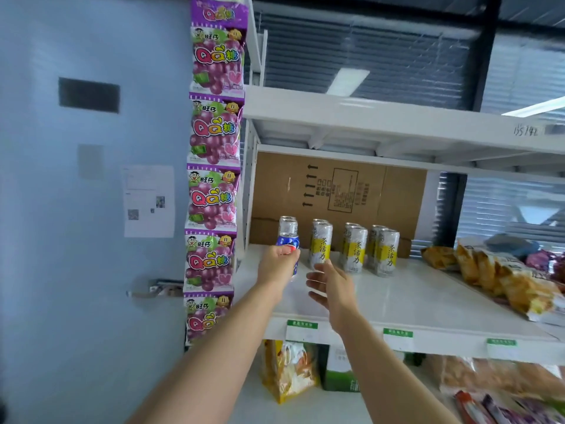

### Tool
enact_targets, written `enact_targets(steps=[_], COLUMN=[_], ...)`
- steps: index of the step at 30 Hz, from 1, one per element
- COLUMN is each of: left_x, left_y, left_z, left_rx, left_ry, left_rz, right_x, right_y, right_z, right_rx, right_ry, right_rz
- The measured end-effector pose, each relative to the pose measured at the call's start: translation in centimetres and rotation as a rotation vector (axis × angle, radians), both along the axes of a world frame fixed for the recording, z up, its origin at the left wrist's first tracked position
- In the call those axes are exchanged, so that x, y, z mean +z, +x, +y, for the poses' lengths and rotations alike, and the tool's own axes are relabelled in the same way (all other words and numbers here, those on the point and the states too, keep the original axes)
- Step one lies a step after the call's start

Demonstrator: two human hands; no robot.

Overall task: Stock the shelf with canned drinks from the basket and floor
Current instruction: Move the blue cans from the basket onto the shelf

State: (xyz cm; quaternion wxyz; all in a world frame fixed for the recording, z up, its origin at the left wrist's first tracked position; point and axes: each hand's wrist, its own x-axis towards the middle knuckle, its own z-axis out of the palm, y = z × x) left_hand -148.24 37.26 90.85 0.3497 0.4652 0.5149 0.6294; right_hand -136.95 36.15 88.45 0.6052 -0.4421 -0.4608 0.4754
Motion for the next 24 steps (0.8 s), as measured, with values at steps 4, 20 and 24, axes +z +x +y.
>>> enact_targets(steps=[4, 20, 24], left_x=[-1.2, -14.8, -17.1], left_y=[-0.3, -12.9, -18.8], left_z=[-6.4, -33.2, -40.3], left_rx=[0.017, 0.412, 0.535], left_ry=[0.000, -0.146, -0.205], left_rz=[-0.065, -0.139, -0.181], right_x=[-1.5, -13.0, -15.4], right_y=[0.0, -10.9, -18.2], right_z=[-5.8, -25.6, -30.0], right_rx=[0.088, 0.514, 0.678], right_ry=[-0.023, -0.335, -0.387], right_rz=[0.088, 0.073, 0.013])
